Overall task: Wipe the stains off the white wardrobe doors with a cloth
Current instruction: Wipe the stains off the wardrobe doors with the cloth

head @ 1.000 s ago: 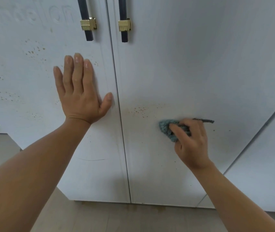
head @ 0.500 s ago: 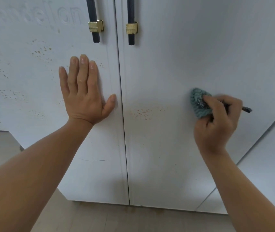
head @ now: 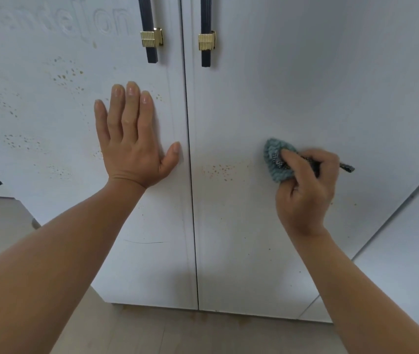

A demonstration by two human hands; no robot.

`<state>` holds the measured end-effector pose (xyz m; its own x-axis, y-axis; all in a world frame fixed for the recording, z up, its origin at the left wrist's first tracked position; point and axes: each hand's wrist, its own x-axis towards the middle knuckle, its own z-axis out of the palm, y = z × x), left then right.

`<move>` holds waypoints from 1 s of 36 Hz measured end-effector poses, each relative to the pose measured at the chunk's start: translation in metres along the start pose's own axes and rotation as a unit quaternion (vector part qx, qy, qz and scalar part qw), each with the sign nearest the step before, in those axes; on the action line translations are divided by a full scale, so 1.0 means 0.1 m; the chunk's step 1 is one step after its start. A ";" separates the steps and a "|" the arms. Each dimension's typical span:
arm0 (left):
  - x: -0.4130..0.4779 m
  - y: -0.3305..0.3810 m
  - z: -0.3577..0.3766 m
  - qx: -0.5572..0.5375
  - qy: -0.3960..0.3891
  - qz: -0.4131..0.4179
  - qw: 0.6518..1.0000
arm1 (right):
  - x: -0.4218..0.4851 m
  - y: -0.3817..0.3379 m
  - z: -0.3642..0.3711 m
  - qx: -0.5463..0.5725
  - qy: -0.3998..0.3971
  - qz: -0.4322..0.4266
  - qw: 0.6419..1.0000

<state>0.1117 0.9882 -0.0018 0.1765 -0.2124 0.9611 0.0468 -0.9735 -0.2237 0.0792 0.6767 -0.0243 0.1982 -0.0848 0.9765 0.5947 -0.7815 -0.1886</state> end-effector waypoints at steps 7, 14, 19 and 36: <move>-0.01 0.00 0.01 -0.002 -0.001 0.001 1.000 | -0.39 0.16 -0.06 -0.021 -0.126 -0.141 0.982; 0.00 0.00 0.01 -0.002 0.005 0.002 1.000 | -0.05 -0.01 0.05 0.021 0.057 0.055 0.997; 0.00 0.00 0.01 0.001 0.003 0.002 1.000 | -0.36 -0.13 0.14 0.017 -0.075 -0.071 0.995; -0.01 0.00 0.02 0.003 0.004 0.002 1.000 | -0.44 -0.28 0.21 0.045 -0.113 -0.064 0.991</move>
<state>0.1133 0.9885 -0.0032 0.1695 -0.2172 0.9613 0.0526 -0.9720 -0.2289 0.0704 0.7156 -0.0643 0.2797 0.1591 0.9468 0.6908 -0.7183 -0.0833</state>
